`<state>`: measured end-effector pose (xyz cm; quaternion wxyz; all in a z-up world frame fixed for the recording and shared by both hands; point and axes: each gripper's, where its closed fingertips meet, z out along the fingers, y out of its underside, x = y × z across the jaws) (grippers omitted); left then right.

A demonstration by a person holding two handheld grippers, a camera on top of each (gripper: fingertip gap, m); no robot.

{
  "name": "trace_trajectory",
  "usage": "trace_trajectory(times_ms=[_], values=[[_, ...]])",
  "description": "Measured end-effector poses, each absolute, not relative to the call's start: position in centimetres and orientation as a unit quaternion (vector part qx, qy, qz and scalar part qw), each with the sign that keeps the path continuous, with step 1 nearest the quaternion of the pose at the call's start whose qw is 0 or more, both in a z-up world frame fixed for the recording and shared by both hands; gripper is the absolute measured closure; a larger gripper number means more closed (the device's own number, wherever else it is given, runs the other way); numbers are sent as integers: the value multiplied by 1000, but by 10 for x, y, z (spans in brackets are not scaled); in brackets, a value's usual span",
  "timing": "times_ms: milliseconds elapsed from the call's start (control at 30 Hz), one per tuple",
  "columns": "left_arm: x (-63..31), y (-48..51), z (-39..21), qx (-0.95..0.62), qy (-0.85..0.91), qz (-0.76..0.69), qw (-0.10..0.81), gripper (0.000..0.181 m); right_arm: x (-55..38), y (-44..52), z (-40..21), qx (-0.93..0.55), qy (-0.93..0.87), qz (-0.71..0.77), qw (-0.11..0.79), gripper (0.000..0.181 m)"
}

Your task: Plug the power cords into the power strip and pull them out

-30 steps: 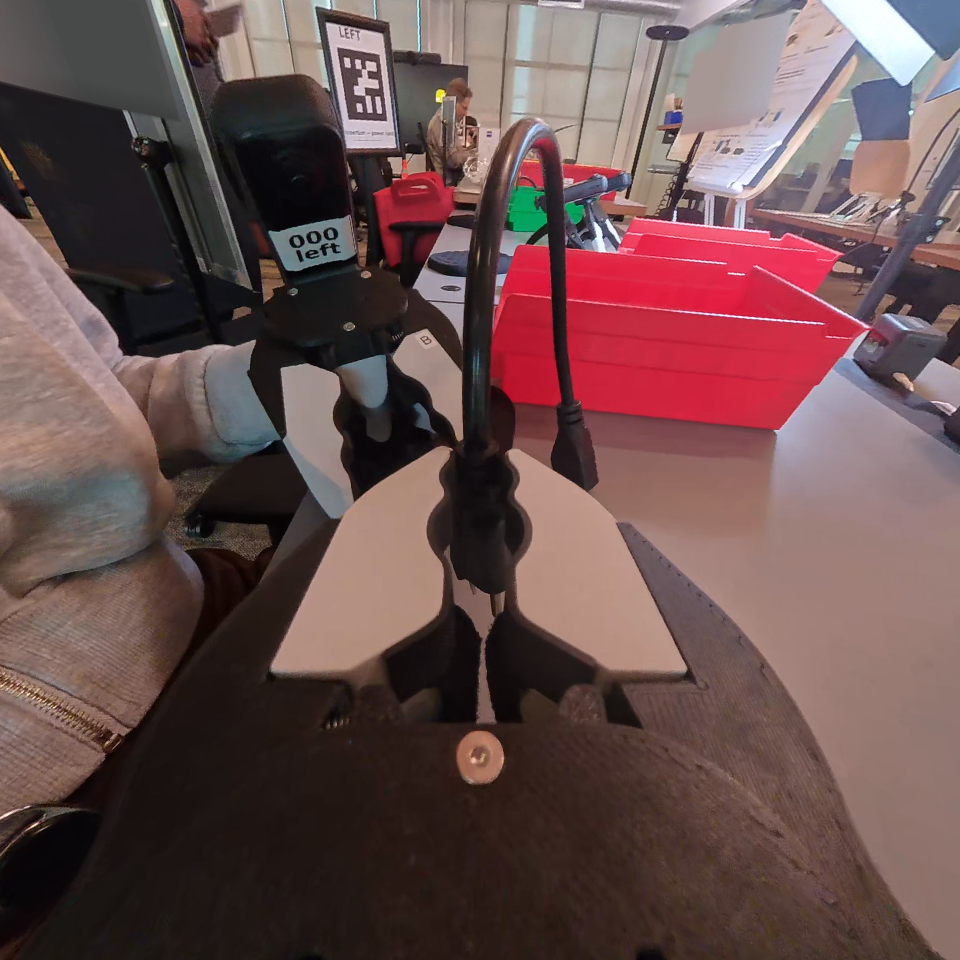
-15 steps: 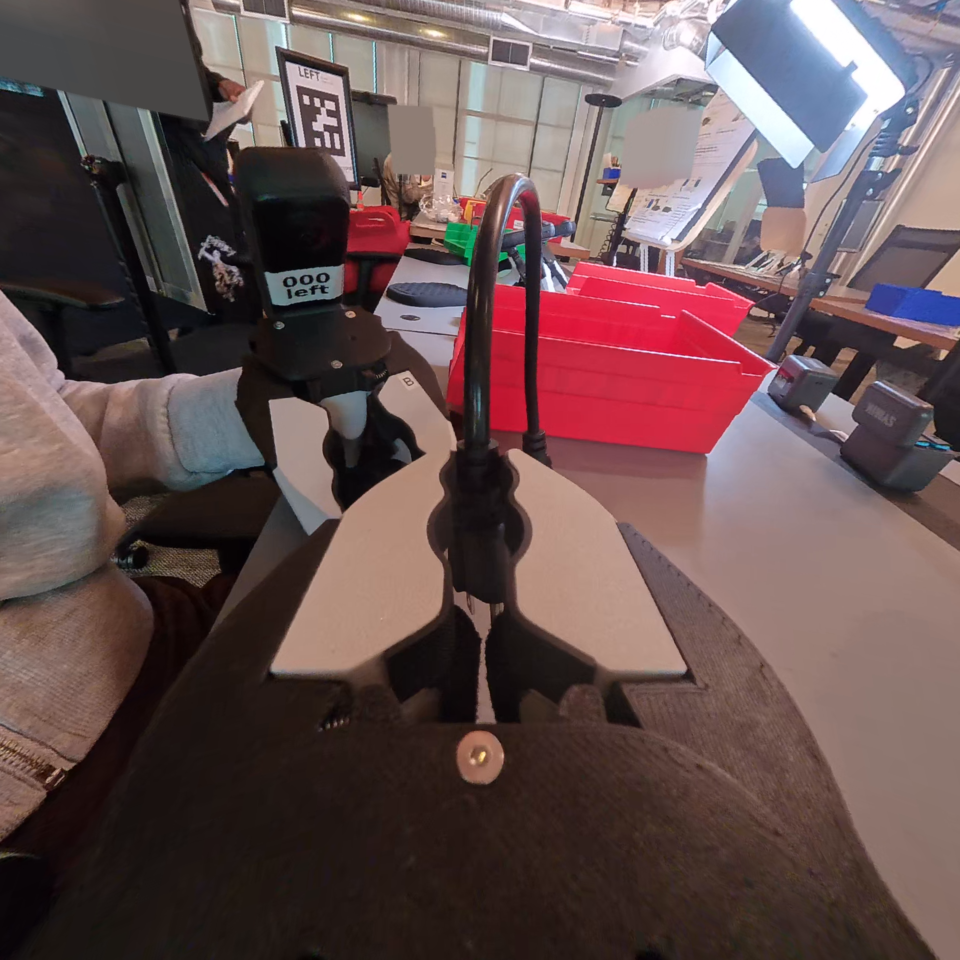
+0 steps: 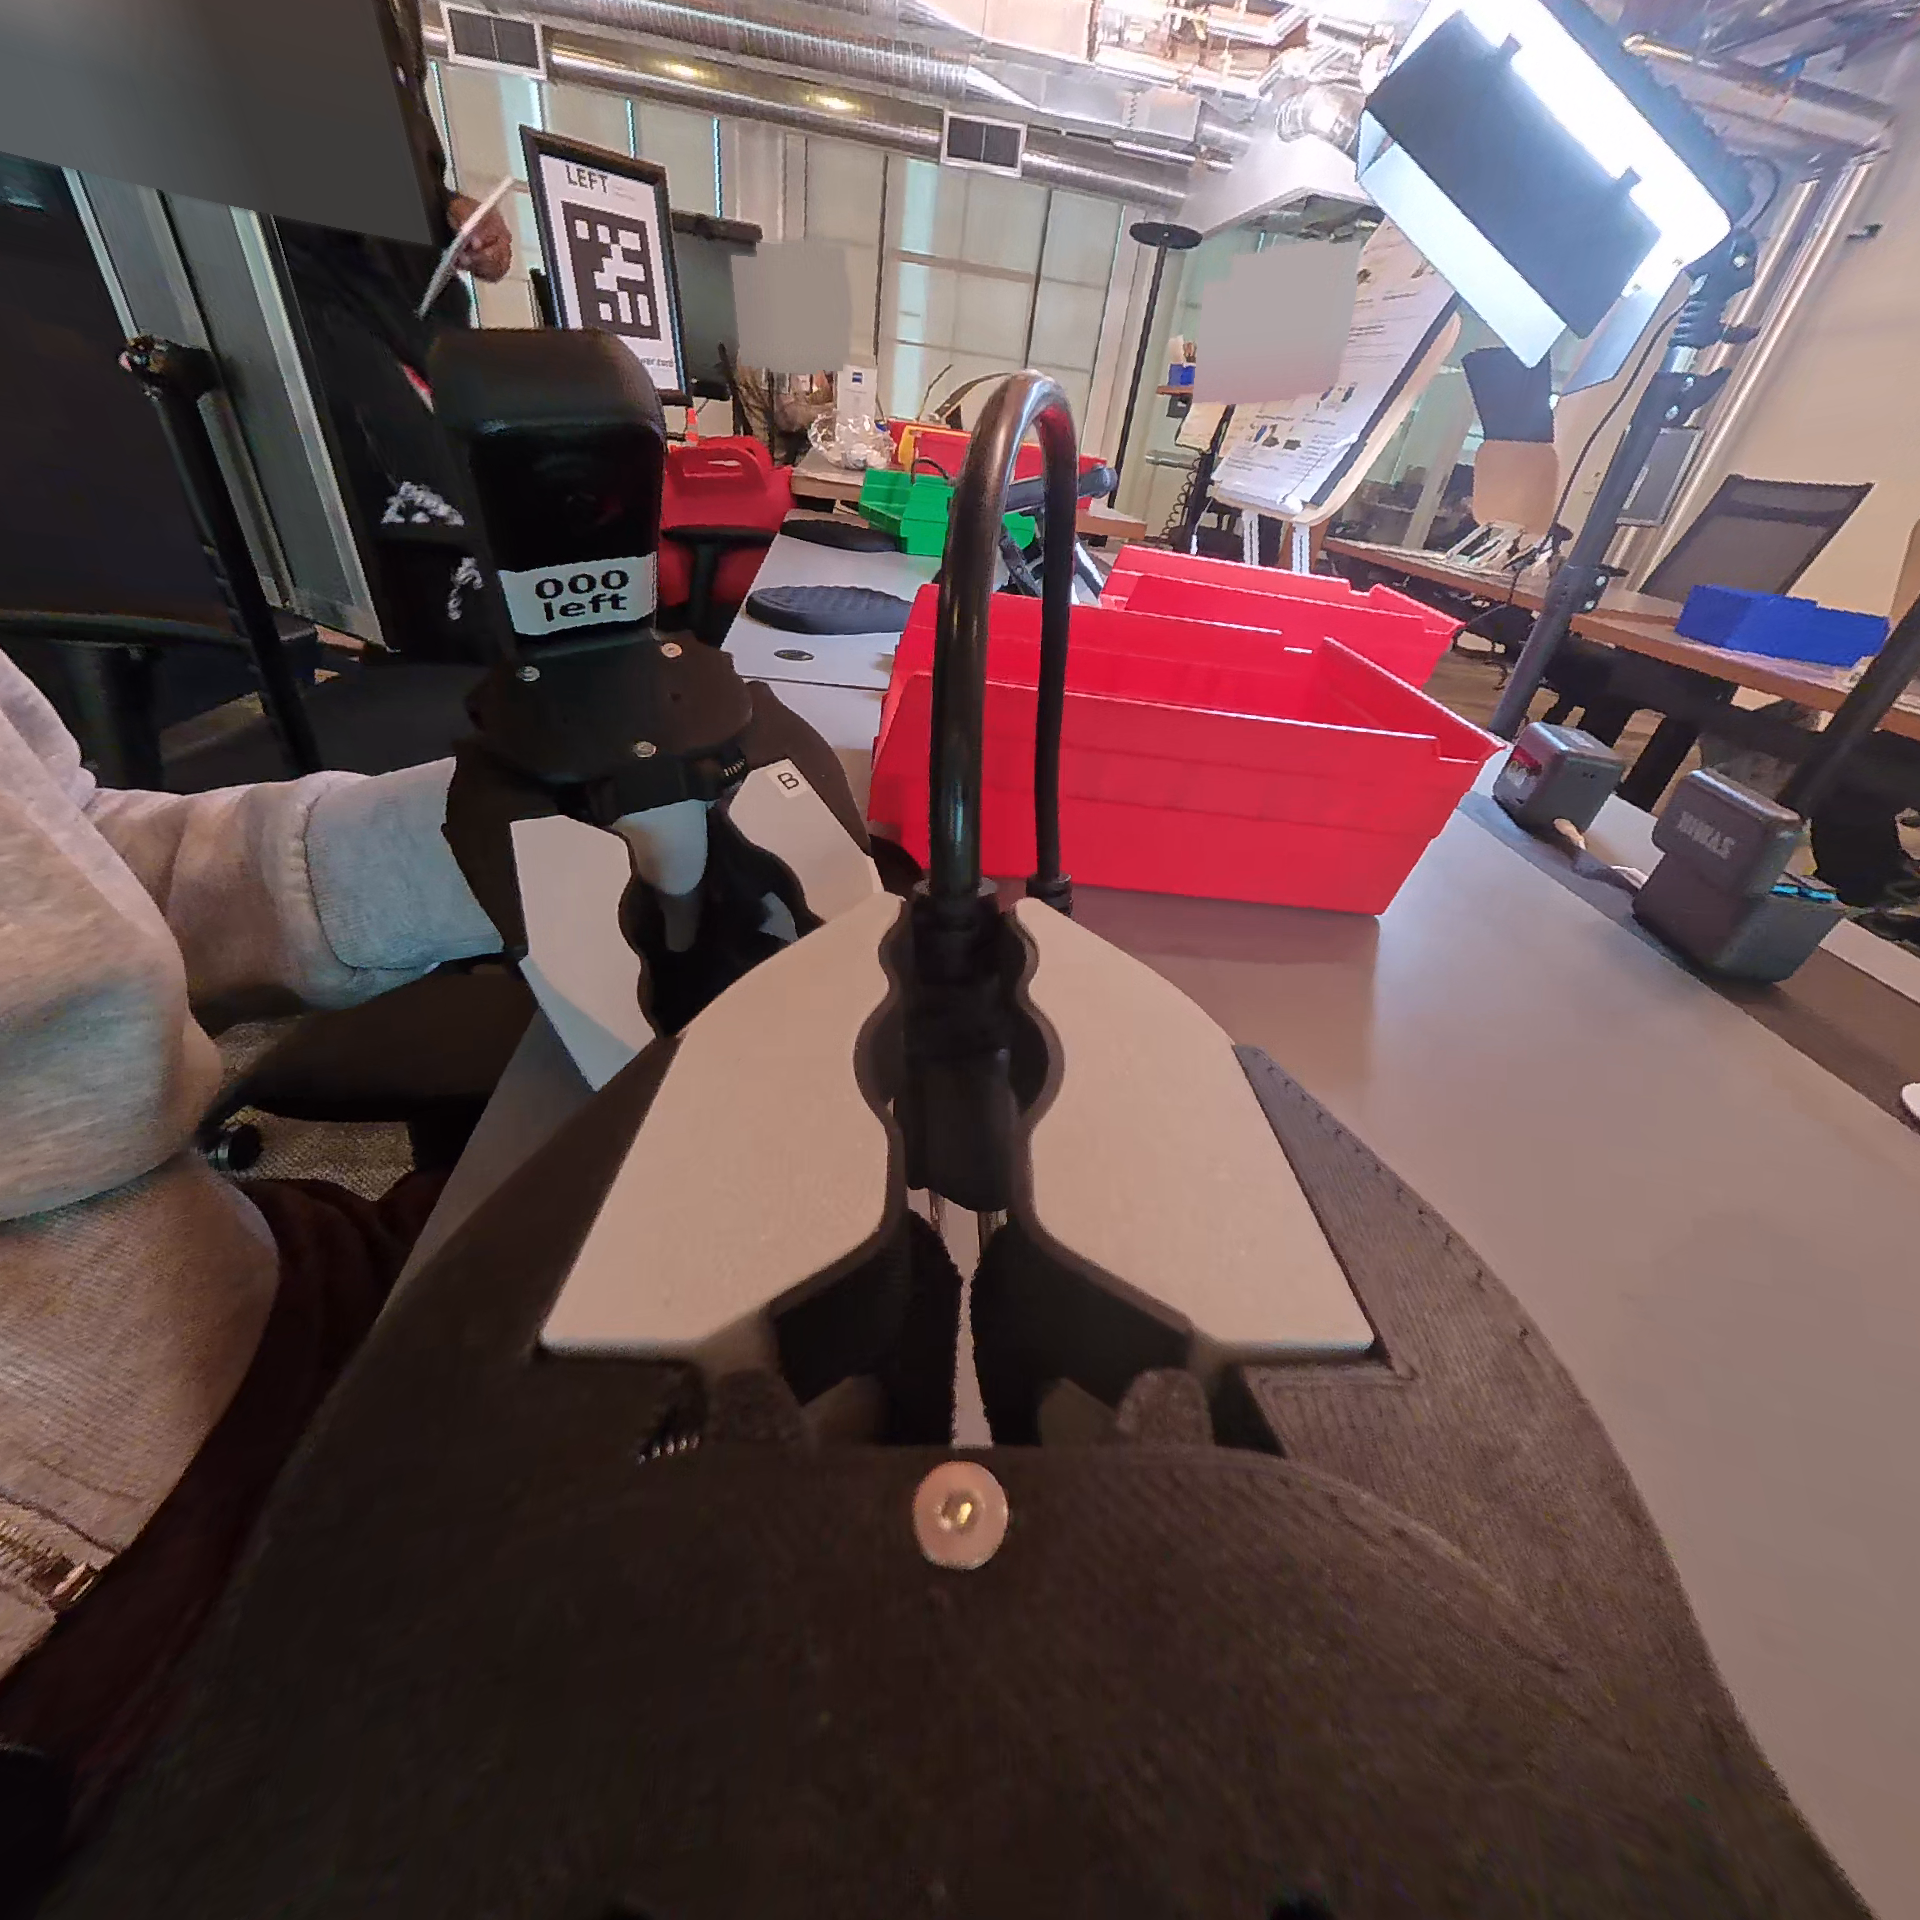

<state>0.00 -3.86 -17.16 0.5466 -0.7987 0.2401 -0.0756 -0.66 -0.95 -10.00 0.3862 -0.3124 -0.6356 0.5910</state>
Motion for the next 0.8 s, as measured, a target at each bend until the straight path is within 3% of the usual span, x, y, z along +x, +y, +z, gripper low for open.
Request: trace_trajectory(times_ms=[800], values=[[0, -38, -174, -803, 240, -75, 541, 128, 4, 11, -69, -305, -582, 615, 436, 165]])
